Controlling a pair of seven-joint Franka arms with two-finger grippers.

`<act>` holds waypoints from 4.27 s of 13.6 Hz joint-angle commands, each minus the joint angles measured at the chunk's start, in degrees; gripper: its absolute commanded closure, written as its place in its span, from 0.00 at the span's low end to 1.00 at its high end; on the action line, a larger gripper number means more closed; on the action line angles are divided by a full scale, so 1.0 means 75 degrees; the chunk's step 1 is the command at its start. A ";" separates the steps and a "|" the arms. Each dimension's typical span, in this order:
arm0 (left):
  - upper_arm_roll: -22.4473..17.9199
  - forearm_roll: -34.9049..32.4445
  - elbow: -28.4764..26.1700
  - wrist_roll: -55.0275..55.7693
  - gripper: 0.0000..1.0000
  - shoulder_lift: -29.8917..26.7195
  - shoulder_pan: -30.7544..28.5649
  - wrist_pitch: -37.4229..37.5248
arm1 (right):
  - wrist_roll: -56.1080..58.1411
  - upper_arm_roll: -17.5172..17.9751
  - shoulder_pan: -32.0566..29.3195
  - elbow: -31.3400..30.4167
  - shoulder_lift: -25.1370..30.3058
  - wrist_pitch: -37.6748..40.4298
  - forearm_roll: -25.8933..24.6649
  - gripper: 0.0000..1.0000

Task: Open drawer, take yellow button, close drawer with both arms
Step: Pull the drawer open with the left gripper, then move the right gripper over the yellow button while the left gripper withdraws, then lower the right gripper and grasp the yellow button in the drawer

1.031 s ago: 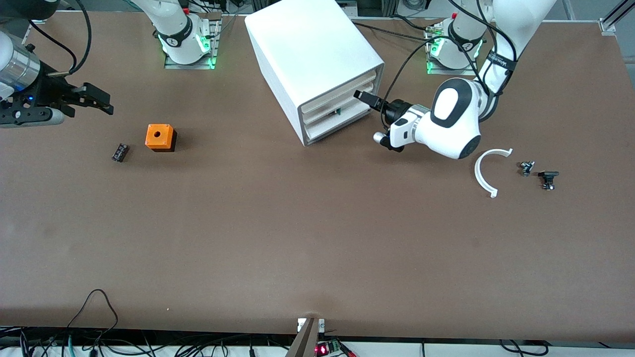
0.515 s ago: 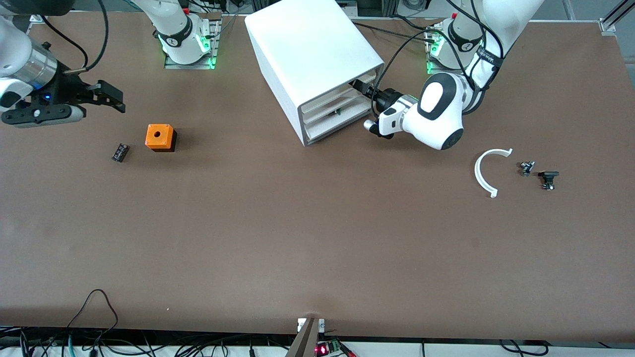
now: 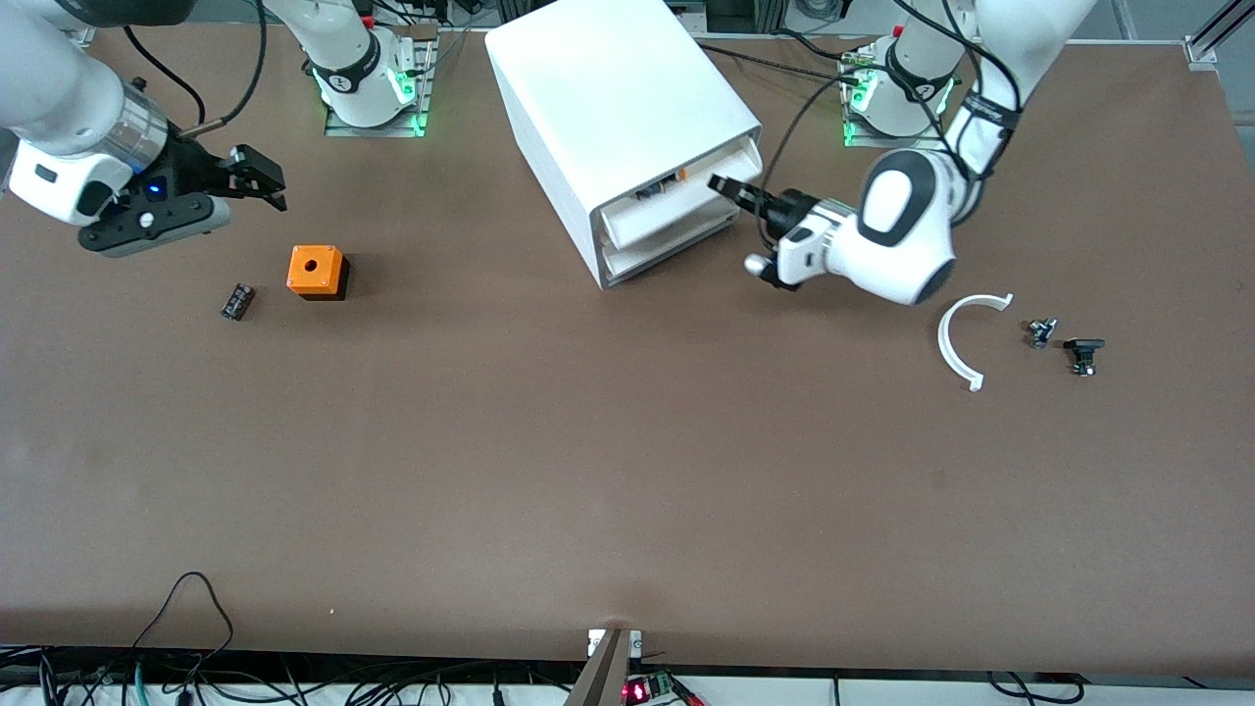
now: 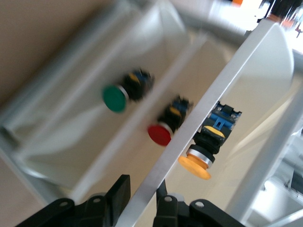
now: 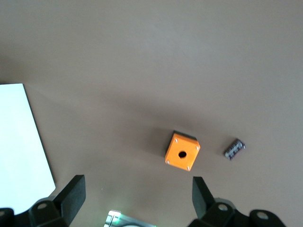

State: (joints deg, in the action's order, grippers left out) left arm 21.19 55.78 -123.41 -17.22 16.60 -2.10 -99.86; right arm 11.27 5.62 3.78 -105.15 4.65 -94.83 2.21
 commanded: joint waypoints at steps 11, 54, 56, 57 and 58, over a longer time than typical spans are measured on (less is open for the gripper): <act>-0.0798 -0.3983 0.1991 0.0210 0.00 -0.0840 -0.0493 -0.1133 | 0.2337 -0.0023 0.3289 0.3354 -0.3196 -0.0809 0.0081 0.00; -0.2029 -0.7601 0.3646 0.2378 0.00 -0.2611 -0.0259 0.1373 | 0.3806 0.0153 0.6339 0.5090 -0.5601 -0.1490 -0.1127 0.71; -0.2029 -0.7613 0.3646 0.2367 0.00 -0.2600 -0.0259 0.1373 | 0.3492 0.0106 0.6281 0.5102 -0.5099 -0.1243 -0.1138 0.74; -0.2029 -0.7636 0.3646 0.2367 0.00 -0.2600 -0.0259 0.1373 | 0.3211 0.0083 0.6153 0.5102 -0.4818 -0.1091 -0.1161 0.74; -0.2029 -0.7625 0.3646 0.2367 0.00 -0.2588 -0.0259 0.1385 | 0.3023 0.0025 0.6001 0.5102 -0.4560 -0.1020 -0.1173 0.74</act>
State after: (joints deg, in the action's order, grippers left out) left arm 5.99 -1.84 -97.27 0.41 -3.40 -3.90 -90.05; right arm 36.78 5.98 50.73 -66.33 -34.55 -105.18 -5.90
